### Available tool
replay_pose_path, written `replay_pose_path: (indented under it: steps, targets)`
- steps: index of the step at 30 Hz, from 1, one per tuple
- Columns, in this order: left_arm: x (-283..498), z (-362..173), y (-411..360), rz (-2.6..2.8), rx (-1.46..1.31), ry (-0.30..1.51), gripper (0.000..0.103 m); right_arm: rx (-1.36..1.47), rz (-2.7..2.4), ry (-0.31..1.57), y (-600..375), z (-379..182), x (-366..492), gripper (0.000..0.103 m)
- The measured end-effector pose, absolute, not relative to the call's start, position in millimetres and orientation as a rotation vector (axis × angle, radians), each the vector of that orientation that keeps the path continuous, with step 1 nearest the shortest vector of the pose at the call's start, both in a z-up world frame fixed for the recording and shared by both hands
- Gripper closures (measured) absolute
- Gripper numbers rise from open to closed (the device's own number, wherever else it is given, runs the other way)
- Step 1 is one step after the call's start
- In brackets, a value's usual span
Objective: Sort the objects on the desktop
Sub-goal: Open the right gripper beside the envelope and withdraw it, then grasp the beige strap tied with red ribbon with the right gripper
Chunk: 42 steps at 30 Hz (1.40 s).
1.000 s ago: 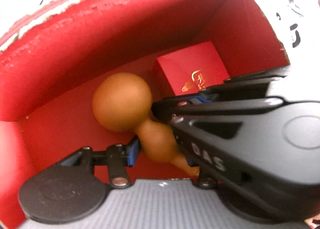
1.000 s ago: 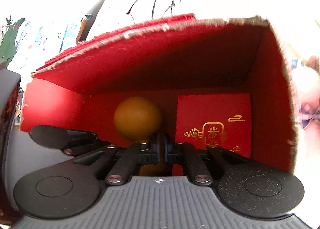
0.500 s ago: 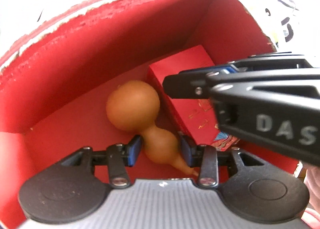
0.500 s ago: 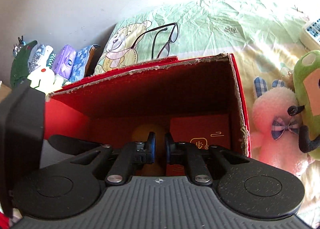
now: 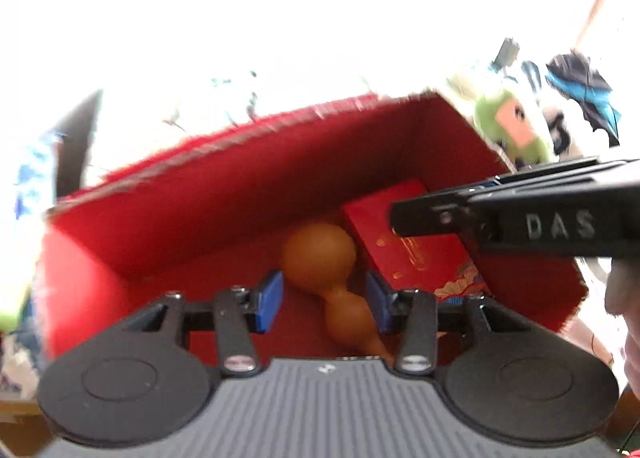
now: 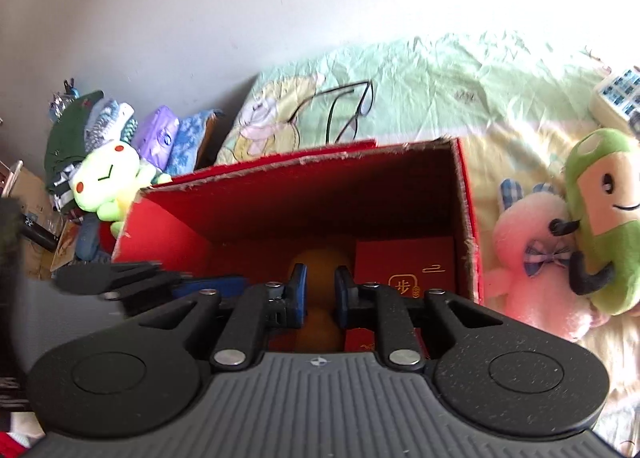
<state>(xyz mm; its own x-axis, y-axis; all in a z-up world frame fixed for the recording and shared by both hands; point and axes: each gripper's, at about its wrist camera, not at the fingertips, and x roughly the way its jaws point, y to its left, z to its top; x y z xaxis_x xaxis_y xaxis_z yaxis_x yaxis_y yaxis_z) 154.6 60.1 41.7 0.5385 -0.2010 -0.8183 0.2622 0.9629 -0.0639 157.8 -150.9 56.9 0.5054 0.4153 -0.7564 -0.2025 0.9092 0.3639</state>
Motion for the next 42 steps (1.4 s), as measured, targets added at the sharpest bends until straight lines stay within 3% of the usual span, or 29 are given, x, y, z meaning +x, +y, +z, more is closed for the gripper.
replay_pose_path:
  steps: [5, 13, 21, 42]
  targets:
    - [81.9, 52.5, 81.8, -0.175, -0.008, 0.898, 0.054, 0.23, 0.39, 0.935, -155.4, 63.4, 131.8, 0.085]
    - [51.4, 49.8, 97.3, -0.077, -0.052, 0.838, 0.054, 0.119, 0.496, 0.841, -150.2, 74.9, 81.0, 0.085]
    - [7.8, 65.0, 90.3, -0.042, -0.069, 0.767, 0.053, 0.116, 0.736, 0.874, -150.3, 70.0, 41.9, 0.085]
    - [-40.9, 18.1, 8.9, -0.152, -0.293, 1.061, 0.054, 0.145, 0.798, 1.238, -170.9, -13.6, 51.5, 0.082]
